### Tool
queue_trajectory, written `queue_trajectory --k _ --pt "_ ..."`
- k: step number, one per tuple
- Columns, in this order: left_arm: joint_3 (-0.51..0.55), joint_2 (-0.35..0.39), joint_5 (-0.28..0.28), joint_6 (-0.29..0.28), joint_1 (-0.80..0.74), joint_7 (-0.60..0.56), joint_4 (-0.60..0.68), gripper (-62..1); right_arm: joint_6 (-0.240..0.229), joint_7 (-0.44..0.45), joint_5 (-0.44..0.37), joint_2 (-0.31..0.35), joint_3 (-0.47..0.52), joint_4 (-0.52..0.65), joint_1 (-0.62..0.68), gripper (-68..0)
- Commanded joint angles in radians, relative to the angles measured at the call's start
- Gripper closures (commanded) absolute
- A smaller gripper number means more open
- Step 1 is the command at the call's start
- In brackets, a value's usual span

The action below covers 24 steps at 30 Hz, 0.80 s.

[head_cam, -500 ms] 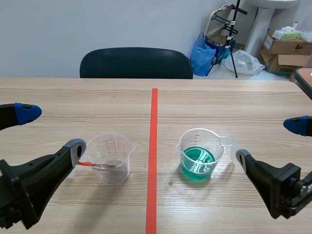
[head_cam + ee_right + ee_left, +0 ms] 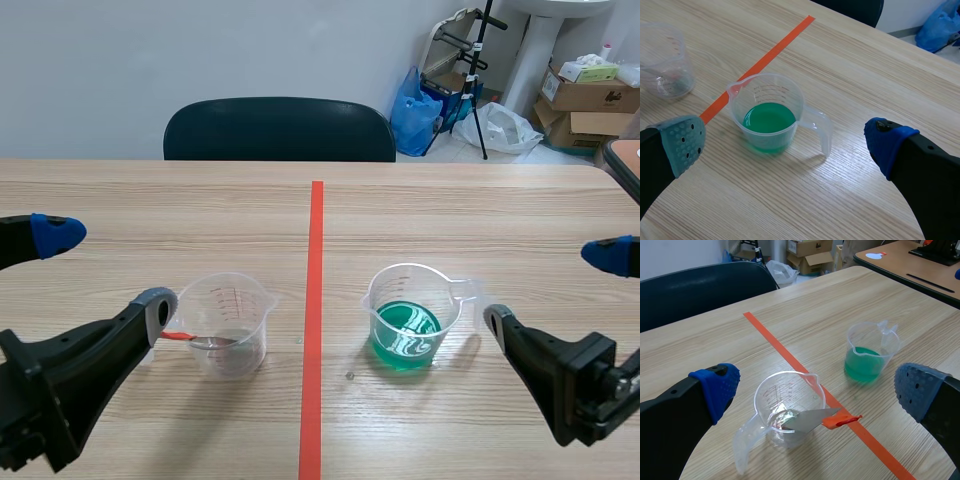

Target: Do the redox reaction experiment

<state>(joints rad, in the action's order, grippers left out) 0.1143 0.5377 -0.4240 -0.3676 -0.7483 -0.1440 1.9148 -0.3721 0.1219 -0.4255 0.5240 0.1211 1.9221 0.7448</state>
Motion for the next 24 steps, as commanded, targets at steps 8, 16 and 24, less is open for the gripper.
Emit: queue_trajectory --k 8,16,24 --pt "0.006 -0.002 -0.006 -0.001 -0.002 -0.016 0.011 -62.3 -0.023 0.014 0.000 0.011 0.002 0.011 -0.113 -67.9" --pt "0.006 -0.002 -0.006 -0.001 -0.002 -0.016 0.011 -62.3 -0.100 0.011 0.000 0.060 -0.057 0.011 -0.235 -67.9" --pt "0.032 0.038 0.001 0.014 -0.042 -0.050 0.011 -62.3 -0.203 -0.067 0.023 0.094 -0.211 0.011 -0.405 -67.9"
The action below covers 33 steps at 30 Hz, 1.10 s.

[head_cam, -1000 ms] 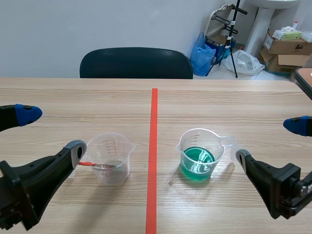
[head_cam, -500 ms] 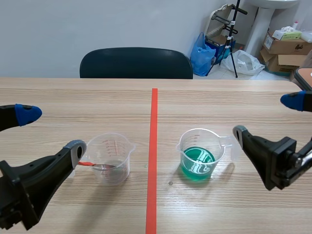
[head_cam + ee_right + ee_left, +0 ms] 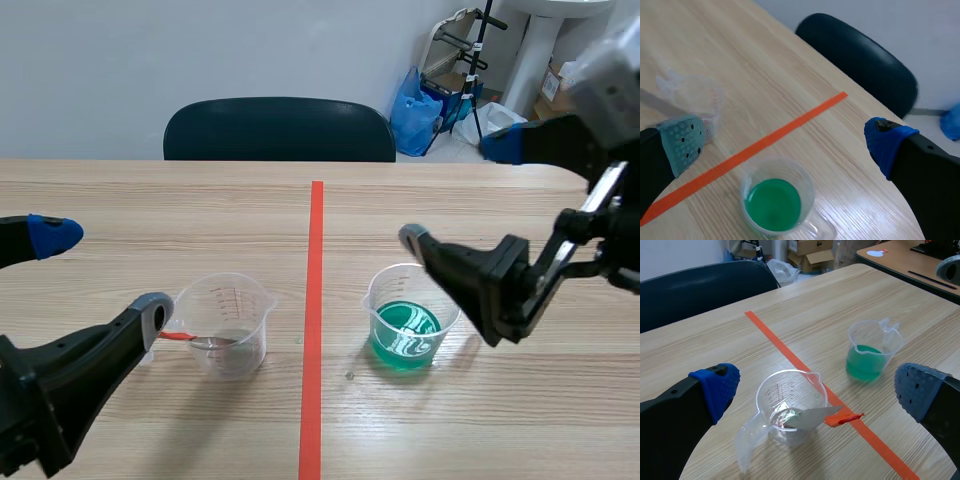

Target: Do the redox reaction experiment

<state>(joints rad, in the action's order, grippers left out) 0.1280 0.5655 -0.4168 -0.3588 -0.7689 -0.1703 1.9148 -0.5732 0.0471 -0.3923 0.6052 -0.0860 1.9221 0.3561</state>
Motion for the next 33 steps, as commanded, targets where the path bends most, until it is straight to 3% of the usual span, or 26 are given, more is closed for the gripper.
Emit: queue_trajectory --k 1,7,10,15,18,21,24,26,29,33 --pt "0.030 0.018 -0.007 0.006 -0.039 -0.044 0.011 -62.3 -0.023 -0.005 -0.004 0.017 -0.029 0.011 -0.039 -67.9" --pt "0.134 0.036 -0.006 0.006 -0.189 -0.155 0.011 -62.3 -0.090 -0.061 0.012 0.021 -0.186 0.011 -0.143 -67.9" --pt "0.193 0.036 0.004 0.007 -0.271 -0.156 0.011 -62.3 -0.091 -0.080 0.012 0.021 -0.264 0.010 -0.186 -67.9" --pt "0.279 0.035 0.103 0.052 -0.414 -0.219 0.011 -62.3 -0.093 -0.084 0.011 0.014 -0.412 -0.024 -0.277 -67.9" --pt "0.317 0.028 0.132 0.074 -0.489 -0.246 0.010 -62.3 -0.093 -0.040 0.013 0.000 -0.493 -0.077 -0.331 -67.9" --pt "0.346 0.027 0.134 0.107 -0.548 -0.275 0.010 -62.3 -0.093 0.029 0.070 -0.030 -0.568 -0.144 -0.382 -67.9" --pt "0.364 0.027 0.133 0.133 -0.548 -0.305 0.010 -62.3 -0.089 0.092 0.135 -0.071 -0.631 -0.212 -0.422 -67.9" --pt "0.370 0.013 0.145 0.137 -0.548 -0.267 0.002 -62.3 -0.079 0.125 0.170 -0.101 -0.664 -0.255 -0.444 -67.9" --pt "0.370 -0.008 0.178 0.157 -0.548 -0.259 -0.018 -62.3 -0.034 0.168 0.218 -0.146 -0.694 -0.302 -0.468 -67.9" --pt "0.370 -0.020 0.178 0.163 -0.548 -0.264 -0.032 -62.3 0.014 0.184 0.298 -0.201 -0.721 -0.332 -0.493 -67.9"
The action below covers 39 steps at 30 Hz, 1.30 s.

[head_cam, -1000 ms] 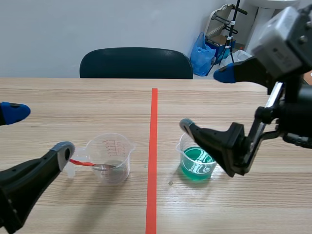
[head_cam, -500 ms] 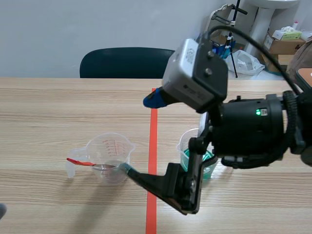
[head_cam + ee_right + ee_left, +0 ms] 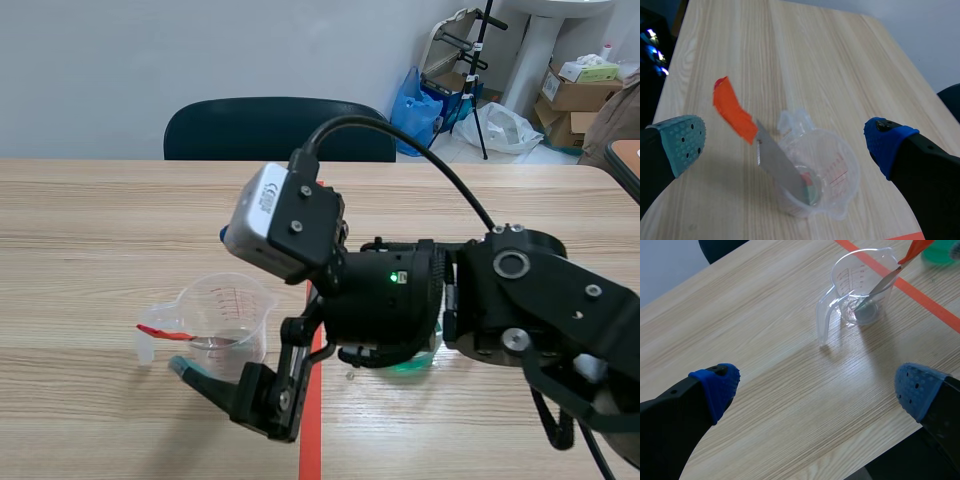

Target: Do the redox reaction experiment

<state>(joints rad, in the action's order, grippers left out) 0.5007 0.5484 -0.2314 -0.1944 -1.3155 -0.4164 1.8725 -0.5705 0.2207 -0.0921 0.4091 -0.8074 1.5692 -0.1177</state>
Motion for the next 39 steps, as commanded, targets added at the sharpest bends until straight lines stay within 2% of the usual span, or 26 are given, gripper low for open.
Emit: queue_trajectory --k 1,7,12,13,17,22,28,30,39 --pt "-0.003 -0.003 -0.008 -0.002 -0.001 -0.019 0.009 -62.3 0.024 0.011 0.019 -0.016 -0.007 0.017 -0.026 -67.9" --pt "-0.003 -0.003 -0.011 -0.002 -0.001 -0.039 0.007 -62.3 0.032 0.011 0.041 -0.062 -0.031 -0.023 -0.055 -67.9" --pt "-0.003 -0.002 -0.011 -0.002 -0.001 -0.040 0.007 -62.3 0.040 0.011 0.041 -0.065 -0.038 -0.026 -0.063 -67.9" --pt "-0.003 -0.002 -0.011 -0.002 -0.001 -0.040 0.007 -62.3 0.052 0.011 0.041 -0.065 -0.038 -0.026 -0.063 -65.9" --pt "-0.003 -0.002 -0.011 -0.002 -0.001 -0.040 0.007 -62.3 0.055 0.012 0.043 -0.063 -0.038 -0.026 -0.063 -52.9" --pt "-0.003 -0.002 -0.011 -0.002 -0.001 -0.040 0.007 -62.3 0.063 0.011 0.044 -0.063 -0.038 -0.026 -0.063 -34.2" --pt "-0.003 -0.002 -0.011 -0.002 -0.001 -0.040 0.007 -62.3 0.137 0.011 0.044 -0.063 -0.033 -0.026 -0.063 -6.9" --pt "-0.003 -0.002 -0.011 -0.002 -0.001 -0.040 0.007 -62.3 0.138 0.011 0.044 -0.063 -0.027 -0.026 -0.063 -0.3" --pt "-0.003 -0.002 -0.010 -0.002 -0.001 -0.049 0.007 -62.3 0.137 0.011 0.039 -0.063 -0.022 -0.026 -0.066 -0.6"
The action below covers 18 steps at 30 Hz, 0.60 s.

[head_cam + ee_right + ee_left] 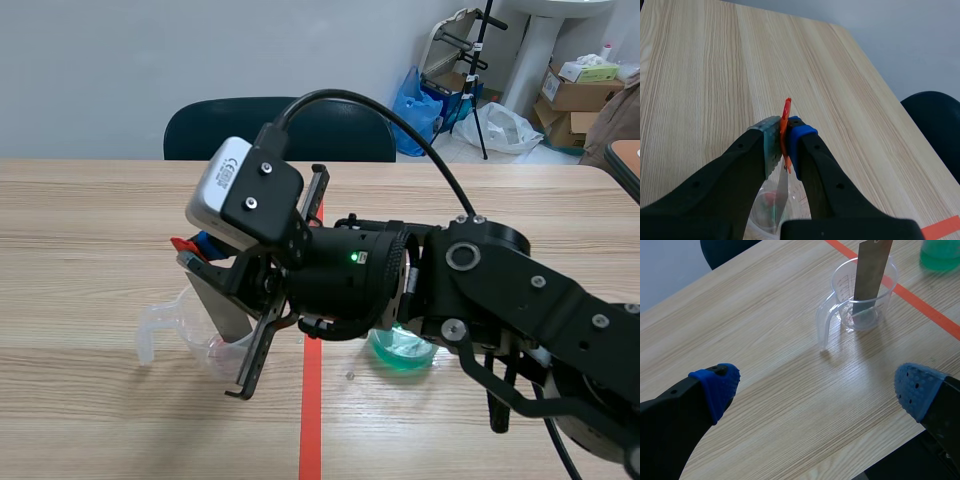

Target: Do the redox reaction experiment

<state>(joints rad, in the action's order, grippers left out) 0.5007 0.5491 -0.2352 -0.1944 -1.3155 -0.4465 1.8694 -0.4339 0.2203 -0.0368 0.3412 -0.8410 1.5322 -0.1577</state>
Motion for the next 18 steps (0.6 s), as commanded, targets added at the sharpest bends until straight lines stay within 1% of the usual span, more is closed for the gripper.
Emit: queue_trajectory --k 1,5,7,10,13,15,18 --pt "-0.003 -0.003 -0.006 -0.003 -0.001 -0.022 0.010 -62.3 0.000 0.011 -0.021 0.005 0.013 0.012 -0.028 -0.6" --pt "-0.003 -0.003 -0.006 -0.003 -0.001 -0.034 0.010 -62.3 0.000 0.006 -0.028 0.005 0.024 0.026 -0.034 -0.6" --pt "-0.003 -0.003 -0.006 -0.003 -0.001 -0.033 0.010 -62.3 -0.004 -0.017 -0.063 0.005 0.024 0.032 -0.044 -0.6" --pt "-0.003 -0.003 -0.006 -0.003 -0.001 -0.032 0.010 -62.3 -0.013 -0.114 -0.151 0.005 0.024 0.059 -0.068 -0.6" --pt "-0.003 -0.003 -0.006 -0.003 -0.001 -0.032 0.010 -62.3 -0.031 -0.224 -0.245 0.005 0.025 0.105 -0.098 -0.6" --pt "-0.003 -0.003 -0.006 -0.003 -0.001 -0.033 0.010 -62.3 -0.030 -0.303 -0.301 0.005 0.025 0.146 -0.114 -0.6" --pt "-0.003 -0.003 -0.006 -0.003 -0.001 -0.033 0.010 -62.3 -0.029 -0.404 -0.355 0.005 0.025 0.216 -0.132 -0.6"
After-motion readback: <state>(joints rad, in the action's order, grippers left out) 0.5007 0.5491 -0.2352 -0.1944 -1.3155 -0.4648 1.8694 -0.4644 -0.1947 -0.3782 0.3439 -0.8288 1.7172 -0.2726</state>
